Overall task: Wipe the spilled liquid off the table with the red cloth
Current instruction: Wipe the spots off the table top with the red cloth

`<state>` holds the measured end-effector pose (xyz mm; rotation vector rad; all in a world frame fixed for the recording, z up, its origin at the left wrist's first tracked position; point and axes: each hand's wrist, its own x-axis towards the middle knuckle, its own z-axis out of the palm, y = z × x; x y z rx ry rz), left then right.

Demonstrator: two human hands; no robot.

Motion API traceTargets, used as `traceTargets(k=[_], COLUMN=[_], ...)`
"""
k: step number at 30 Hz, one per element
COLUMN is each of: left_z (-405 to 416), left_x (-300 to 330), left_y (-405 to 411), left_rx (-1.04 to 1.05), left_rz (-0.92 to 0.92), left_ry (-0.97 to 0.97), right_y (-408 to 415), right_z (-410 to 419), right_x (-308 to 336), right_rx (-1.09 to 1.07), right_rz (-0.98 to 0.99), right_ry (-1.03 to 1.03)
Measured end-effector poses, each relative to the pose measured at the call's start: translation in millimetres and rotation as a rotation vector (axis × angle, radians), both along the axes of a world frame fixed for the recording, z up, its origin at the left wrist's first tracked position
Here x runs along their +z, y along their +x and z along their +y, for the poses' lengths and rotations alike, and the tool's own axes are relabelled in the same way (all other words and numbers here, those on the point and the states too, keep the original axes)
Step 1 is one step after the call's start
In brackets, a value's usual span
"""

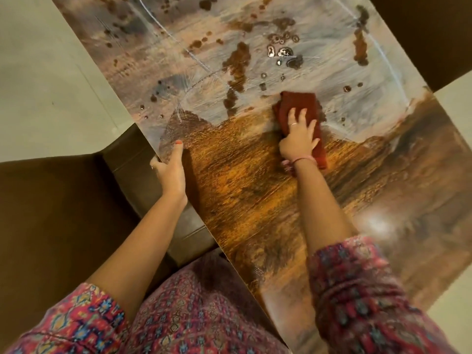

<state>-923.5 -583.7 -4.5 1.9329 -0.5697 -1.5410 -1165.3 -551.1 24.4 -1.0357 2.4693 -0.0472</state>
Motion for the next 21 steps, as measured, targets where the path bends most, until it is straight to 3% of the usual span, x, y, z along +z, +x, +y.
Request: traceTargets(k=[5,9,12,17,21], left_z=[1,0,3,6,8], left_x=[11,18,19,17,17], left_y=[-12,-15,-18,-17,-21], left_rx=[0.027,-0.116,-0.184,-0.189,-0.167], left_rz=[-0.16,-0.311,-0.35,-0.334,-0.331], left_ry=[-0.103,-0.215,-0.248,-0.278,-0.293], right_y=[146,106,40,-77,-87], right_z=[34,8,-15,13,22], right_x=[-10,-12,-12,-5,2], right_rx=[0.651,0.837,0.644,0.015,-0.341], right_rz=[-0.007,-0.06,0.012,0.076,0.044], right_ry=[-0.123,-0.106,-0.084,-0.028,0.045])
